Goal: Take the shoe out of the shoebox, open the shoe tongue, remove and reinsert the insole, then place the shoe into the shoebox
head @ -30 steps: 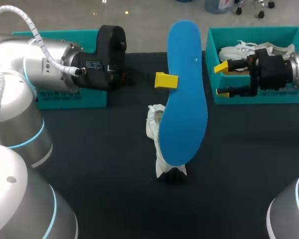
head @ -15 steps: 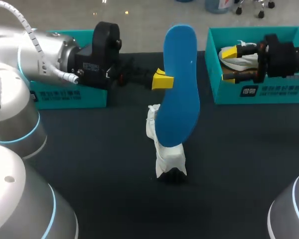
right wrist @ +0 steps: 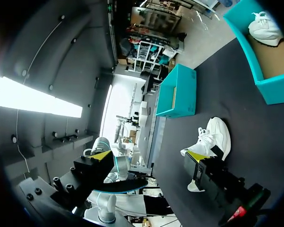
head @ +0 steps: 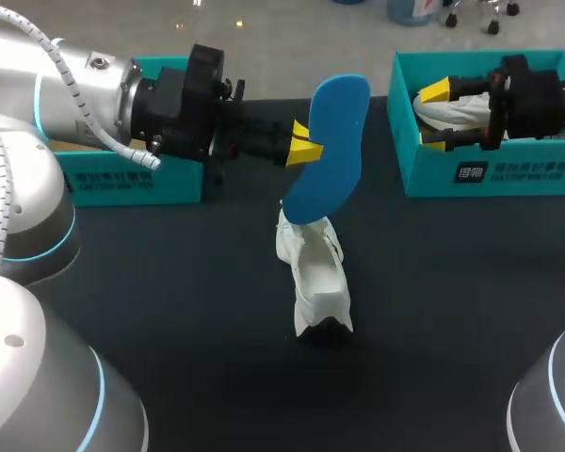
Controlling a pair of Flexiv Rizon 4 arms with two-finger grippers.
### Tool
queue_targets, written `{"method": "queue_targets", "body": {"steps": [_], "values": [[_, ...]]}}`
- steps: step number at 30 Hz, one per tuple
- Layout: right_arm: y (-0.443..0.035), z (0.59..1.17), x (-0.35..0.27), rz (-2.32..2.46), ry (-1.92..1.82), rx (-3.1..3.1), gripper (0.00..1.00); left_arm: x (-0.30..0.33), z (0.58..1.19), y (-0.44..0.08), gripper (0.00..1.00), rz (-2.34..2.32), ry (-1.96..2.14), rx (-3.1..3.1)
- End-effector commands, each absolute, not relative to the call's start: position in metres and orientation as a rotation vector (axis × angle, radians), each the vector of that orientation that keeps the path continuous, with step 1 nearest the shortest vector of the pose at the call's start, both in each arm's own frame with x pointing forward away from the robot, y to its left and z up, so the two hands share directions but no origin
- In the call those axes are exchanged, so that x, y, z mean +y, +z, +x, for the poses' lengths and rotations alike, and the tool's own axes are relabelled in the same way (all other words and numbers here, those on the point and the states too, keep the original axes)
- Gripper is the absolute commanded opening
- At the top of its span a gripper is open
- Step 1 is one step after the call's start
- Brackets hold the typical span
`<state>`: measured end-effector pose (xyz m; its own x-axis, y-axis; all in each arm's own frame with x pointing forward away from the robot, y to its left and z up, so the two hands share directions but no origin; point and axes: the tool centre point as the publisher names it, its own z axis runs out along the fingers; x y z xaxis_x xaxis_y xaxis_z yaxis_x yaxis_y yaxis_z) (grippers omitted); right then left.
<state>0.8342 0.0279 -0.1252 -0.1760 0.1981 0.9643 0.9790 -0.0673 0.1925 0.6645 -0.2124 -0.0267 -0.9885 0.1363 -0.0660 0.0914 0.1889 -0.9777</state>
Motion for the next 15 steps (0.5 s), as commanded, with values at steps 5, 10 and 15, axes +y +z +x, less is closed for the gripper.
{"method": "queue_targets", "body": {"steps": [5, 10, 15], "values": [[-0.126, 0.833, 0.028, -1.326, -1.317, -1.451, 1.0, -0.215, 0.664, -0.025, 0.0, -0.225, 1.959, -2.402], [-0.126, 0.833, 0.028, -1.326, -1.317, -1.451, 1.0, -0.214, 0.686, -0.055, 0.0, -0.881, 2.011, -2.533], [-0.126, 0.833, 0.028, -1.326, -1.317, -1.451, 1.0, -0.222, 0.712, -0.061, 0.0, -1.315, 2.099, -2.513]]}}
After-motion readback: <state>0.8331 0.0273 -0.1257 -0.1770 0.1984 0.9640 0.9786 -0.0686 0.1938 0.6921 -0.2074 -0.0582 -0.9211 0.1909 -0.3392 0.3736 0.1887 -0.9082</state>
